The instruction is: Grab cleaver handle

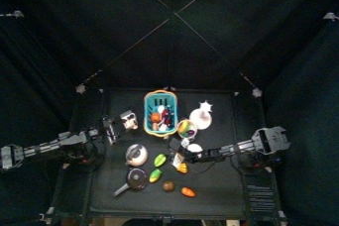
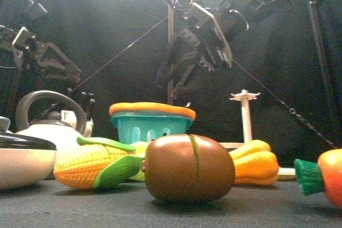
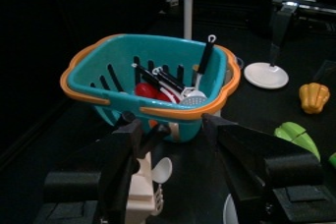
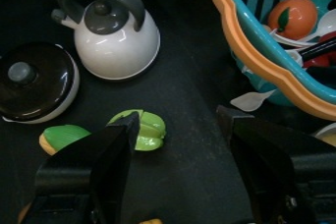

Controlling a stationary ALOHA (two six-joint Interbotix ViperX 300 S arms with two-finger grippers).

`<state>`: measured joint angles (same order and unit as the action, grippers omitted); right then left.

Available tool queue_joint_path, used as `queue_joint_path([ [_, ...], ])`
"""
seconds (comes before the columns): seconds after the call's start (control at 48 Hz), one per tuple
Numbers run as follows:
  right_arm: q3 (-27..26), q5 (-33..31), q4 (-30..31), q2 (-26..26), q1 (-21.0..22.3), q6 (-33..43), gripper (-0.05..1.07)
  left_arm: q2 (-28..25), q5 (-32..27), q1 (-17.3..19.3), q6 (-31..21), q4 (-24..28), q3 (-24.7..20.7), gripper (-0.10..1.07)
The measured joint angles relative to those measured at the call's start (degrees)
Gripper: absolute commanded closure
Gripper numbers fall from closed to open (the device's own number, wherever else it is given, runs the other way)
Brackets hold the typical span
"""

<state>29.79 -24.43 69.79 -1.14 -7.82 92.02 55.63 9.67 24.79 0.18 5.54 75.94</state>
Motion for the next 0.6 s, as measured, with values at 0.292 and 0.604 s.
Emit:
queue_joint_path([
  [0.292, 0.0, 0.0, -0.4, -0.8, 0.0, 0.0, 0.08, 0.0, 0.0, 2.4, 0.0, 0.9, 1.7, 0.09],
  [0.604, 0.0, 0.0, -0.4, -1.0, 0.0, 0.0, 0.08, 0.0, 1.1, 9.1, 0.1, 2.5, 3.5, 0.09],
])
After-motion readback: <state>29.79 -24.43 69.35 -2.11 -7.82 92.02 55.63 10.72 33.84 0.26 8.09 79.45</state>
